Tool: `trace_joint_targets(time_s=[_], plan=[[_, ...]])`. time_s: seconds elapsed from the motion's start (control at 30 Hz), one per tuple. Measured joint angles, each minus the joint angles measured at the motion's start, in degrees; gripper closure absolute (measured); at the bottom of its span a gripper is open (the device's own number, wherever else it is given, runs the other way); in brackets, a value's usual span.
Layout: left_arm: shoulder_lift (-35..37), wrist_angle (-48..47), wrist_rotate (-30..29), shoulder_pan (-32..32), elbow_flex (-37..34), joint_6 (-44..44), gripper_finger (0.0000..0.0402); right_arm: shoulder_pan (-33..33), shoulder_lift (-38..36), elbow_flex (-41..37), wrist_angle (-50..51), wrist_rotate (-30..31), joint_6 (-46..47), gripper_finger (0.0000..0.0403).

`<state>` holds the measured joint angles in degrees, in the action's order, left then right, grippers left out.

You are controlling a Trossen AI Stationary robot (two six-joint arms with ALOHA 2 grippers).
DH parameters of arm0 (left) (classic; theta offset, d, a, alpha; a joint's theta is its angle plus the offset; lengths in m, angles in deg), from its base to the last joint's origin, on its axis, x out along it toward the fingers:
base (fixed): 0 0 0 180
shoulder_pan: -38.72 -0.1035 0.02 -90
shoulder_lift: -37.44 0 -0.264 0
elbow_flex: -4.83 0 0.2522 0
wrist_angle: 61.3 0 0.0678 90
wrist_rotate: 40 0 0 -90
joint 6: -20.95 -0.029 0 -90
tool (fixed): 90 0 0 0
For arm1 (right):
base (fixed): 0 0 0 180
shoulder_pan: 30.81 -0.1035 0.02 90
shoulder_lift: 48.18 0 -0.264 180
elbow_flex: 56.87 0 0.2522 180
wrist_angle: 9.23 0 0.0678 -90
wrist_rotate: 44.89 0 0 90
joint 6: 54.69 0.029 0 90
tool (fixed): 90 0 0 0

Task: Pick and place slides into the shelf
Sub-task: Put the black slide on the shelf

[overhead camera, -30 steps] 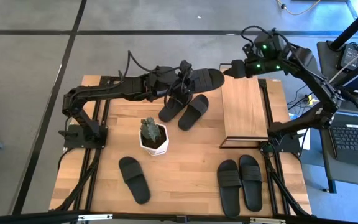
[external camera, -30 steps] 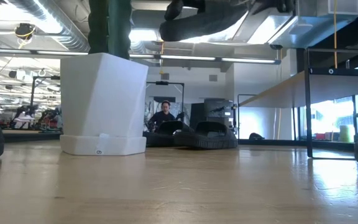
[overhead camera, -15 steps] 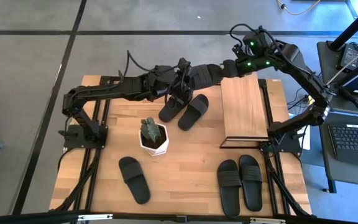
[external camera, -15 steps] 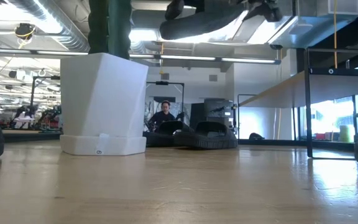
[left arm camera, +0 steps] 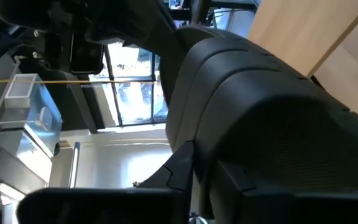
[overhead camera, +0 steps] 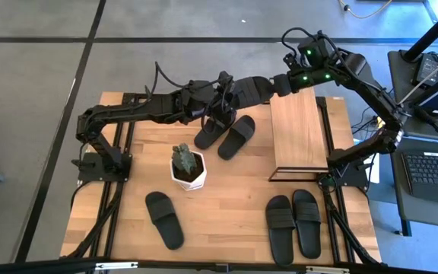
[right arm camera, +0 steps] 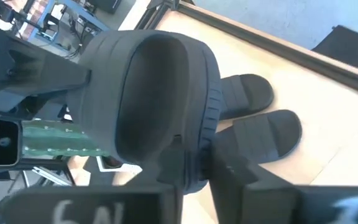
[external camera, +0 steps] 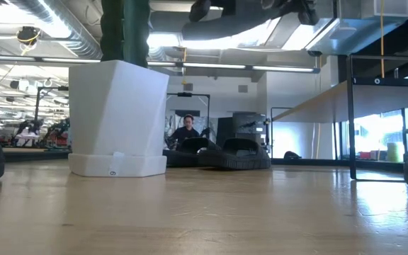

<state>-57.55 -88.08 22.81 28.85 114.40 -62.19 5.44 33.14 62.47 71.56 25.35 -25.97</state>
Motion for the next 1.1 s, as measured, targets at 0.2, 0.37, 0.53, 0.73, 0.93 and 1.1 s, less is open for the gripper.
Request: trace_joint_targets(time_s=[0.2,0.37,0.53,0.73,0.93,1.1], plan=[[0.0,0.0,-0.1,0.0,0.0,0.0,0.0346,0.0,0.0,0.0,0.0,-0.2,-1.2,0.0365],[0.0,0.0,-0.2,0.0,0.0,0.0,0.0342,0.0,0.0,0.0,0.0,-0.3,-1.3,0.0365],[0.0,-0.1,-1.1,0.0,0.0,0.8,0.0334,0.0,0.0,0.0,0.0,-0.5,-0.9,0.0365],[0.4,-1.8,-3.4,-0.1,0.0,6.2,0.0274,0.5,-0.1,0.0,0.1,-1.0,-0.9,0.0366],[2.1,-1.6,-3.2,-0.1,0.0,13.1,0.0210,3.4,-0.8,0.0,0.2,-1.9,-0.9,0.0366],[6.5,-6.1,1.5,-2.0,0.0,22.7,0.0195,7.1,-1.9,0.0,0.6,-5.2,-1.0,0.0367]])
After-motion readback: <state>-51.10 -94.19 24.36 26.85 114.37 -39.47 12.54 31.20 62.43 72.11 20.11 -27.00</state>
